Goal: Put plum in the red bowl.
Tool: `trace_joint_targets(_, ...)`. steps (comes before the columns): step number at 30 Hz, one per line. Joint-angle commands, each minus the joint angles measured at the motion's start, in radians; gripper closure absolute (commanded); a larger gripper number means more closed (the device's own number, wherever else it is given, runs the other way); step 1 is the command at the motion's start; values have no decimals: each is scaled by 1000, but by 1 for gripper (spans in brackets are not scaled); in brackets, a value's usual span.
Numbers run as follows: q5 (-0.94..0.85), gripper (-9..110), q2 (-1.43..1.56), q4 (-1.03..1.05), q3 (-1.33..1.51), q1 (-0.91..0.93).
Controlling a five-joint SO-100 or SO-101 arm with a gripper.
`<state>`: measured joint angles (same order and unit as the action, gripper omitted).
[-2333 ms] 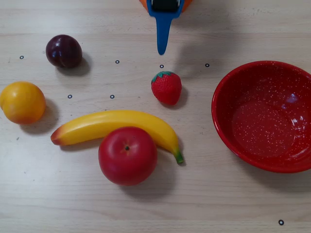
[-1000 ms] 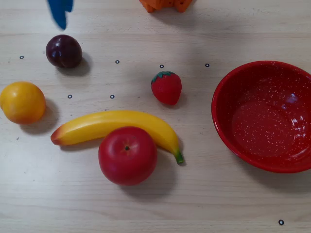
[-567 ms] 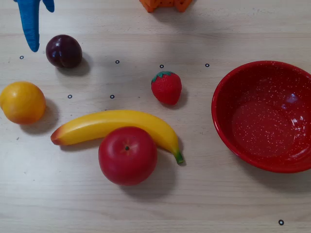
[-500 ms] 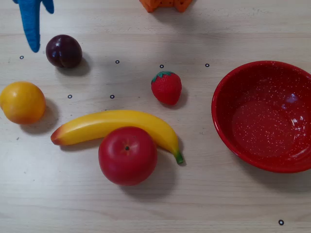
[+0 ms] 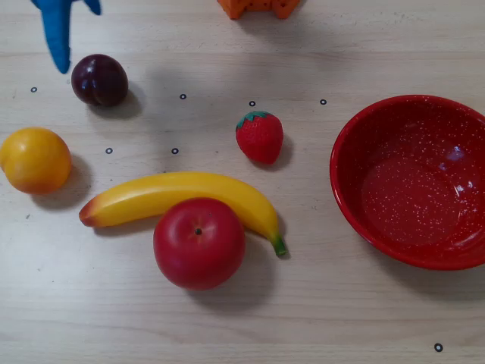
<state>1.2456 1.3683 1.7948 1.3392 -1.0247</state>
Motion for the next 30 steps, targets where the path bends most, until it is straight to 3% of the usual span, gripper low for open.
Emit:
trace_joint_targets(1, -12, 26, 120, -72, 9, -14)
trace_joint_targets(6, -17, 25, 100, -186, 77, -8)
trace_joint_targets(30, 71, 27, -97, -337, 41, -46)
